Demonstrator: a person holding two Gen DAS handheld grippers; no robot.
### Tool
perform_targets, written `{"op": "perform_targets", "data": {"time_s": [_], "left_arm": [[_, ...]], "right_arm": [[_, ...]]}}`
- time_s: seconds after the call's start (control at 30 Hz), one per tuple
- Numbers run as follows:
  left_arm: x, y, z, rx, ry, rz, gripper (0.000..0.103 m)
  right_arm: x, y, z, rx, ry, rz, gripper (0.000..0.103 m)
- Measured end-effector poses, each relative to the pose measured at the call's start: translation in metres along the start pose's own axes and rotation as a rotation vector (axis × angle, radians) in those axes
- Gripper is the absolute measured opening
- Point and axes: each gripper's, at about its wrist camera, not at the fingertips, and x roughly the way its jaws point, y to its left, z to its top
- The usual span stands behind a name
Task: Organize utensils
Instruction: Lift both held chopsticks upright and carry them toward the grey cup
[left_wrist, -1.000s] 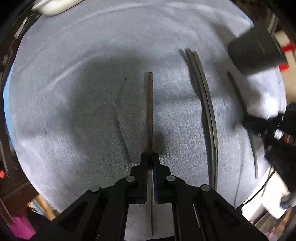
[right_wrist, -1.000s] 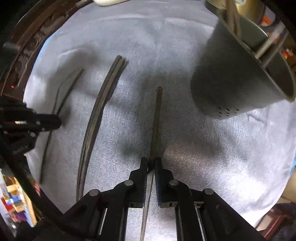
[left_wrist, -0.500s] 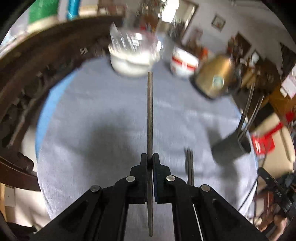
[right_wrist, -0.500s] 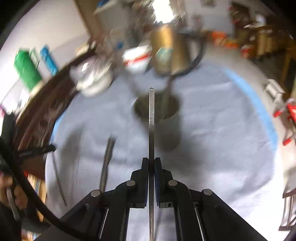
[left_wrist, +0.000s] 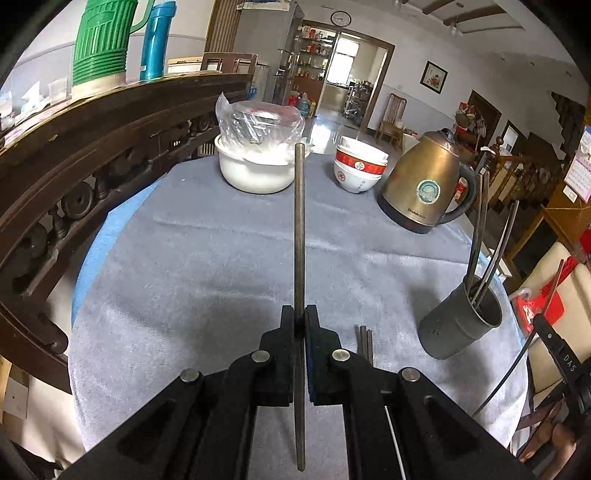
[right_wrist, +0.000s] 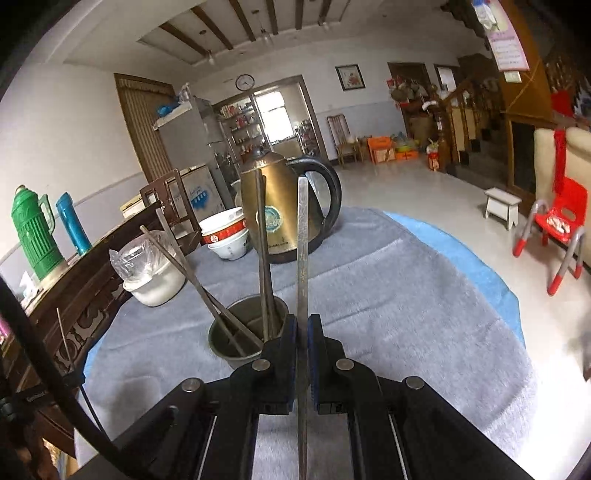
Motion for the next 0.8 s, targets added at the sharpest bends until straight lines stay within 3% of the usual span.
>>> {"op": "perform_targets", "data": {"time_s": [0.37, 0.8], "left_arm": [[0.005, -0.009, 0.001, 0.025, -0.065, 0.009, 0.005], [0.01, 0.002, -0.015, 0.014, -0.049, 0.006, 0.005]], "right_arm": [[0.001, 0.0, -0.008, -0.005, -0.029, 0.012, 0.006], [-0.01, -0.007, -0.018, -0.031, -0.043, 0.017, 0.007]]}}
